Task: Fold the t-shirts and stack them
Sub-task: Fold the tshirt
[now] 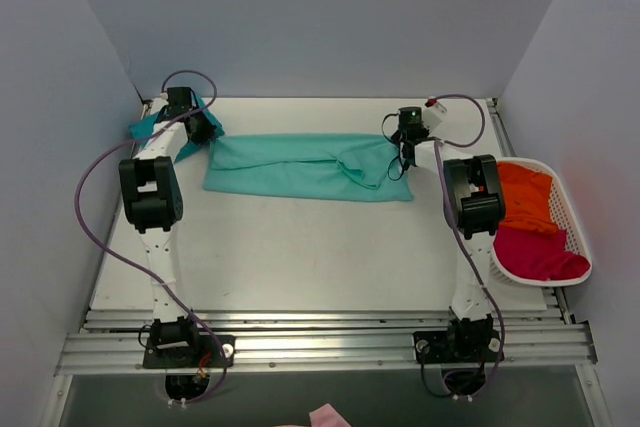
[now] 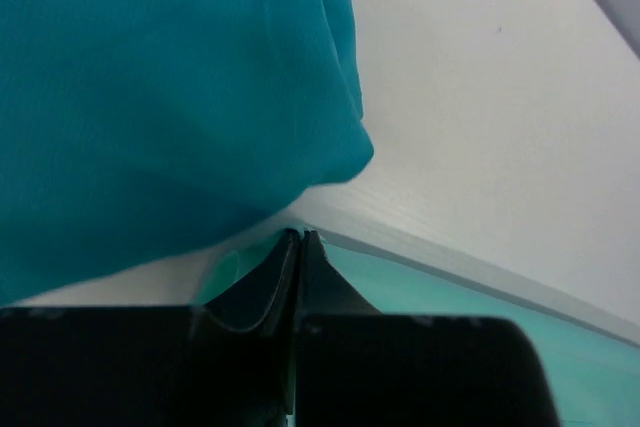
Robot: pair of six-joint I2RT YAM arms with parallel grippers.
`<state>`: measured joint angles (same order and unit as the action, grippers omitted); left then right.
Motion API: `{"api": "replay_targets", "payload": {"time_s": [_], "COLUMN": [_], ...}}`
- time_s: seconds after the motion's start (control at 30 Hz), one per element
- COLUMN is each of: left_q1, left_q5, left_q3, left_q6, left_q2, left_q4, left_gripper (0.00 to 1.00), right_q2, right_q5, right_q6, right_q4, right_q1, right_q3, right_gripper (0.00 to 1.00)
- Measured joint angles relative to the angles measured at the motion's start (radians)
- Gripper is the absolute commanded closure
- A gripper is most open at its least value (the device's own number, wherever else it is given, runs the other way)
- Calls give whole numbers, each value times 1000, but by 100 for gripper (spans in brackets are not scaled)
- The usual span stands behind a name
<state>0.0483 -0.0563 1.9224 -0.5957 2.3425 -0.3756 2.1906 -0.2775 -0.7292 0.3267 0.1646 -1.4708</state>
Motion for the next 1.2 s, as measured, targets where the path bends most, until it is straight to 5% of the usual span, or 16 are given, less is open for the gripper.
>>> {"api": "replay_targets", "payload": {"time_s": [0.17, 0.2, 0.23, 0.27, 0.3, 0.37, 0.43, 0.6, 0.83, 1.2], "left_q1": [60, 72, 83, 91, 100, 104, 107, 114, 117, 117], "left_q5": [-174, -221, -260, -288, -337, -372, -390, -414, -416, -266], "left_q3": [251, 291, 339, 386, 430, 491, 507, 309, 1, -345], "left_q6": [-80, -107, -123, -138, -167, -190, -196, -204, -198, -68], "left_q2": [211, 249, 281, 311, 336, 349, 348, 265, 1, -479], "left_q4": [-16, -10, -9, -6, 10, 33, 65, 182, 324, 361], "left_gripper": [92, 78, 40, 16, 6, 6, 6, 6, 6, 6], "right_q2": [109, 130, 150, 166, 181, 202, 204, 185, -95, -455], "right_q5": [43, 54, 62, 70, 80, 97, 98, 83, 37, -39], "right_q6": [-1, -2, -3, -3, -8, -10, -1, 5, 3, -35], "right_q4": [-13, -14, -10, -9, -8, 6, 6, 26, 36, 56], "right_q1": [-18, -22, -27, -32, -39, -53, -67, -89, -69, 203], "right_q3": [-117, -138, -161, -187, -210, -259, -281, -246, 64, 274], "right_gripper": [100, 100, 99, 81, 63, 18, 8, 6, 7, 7]}}
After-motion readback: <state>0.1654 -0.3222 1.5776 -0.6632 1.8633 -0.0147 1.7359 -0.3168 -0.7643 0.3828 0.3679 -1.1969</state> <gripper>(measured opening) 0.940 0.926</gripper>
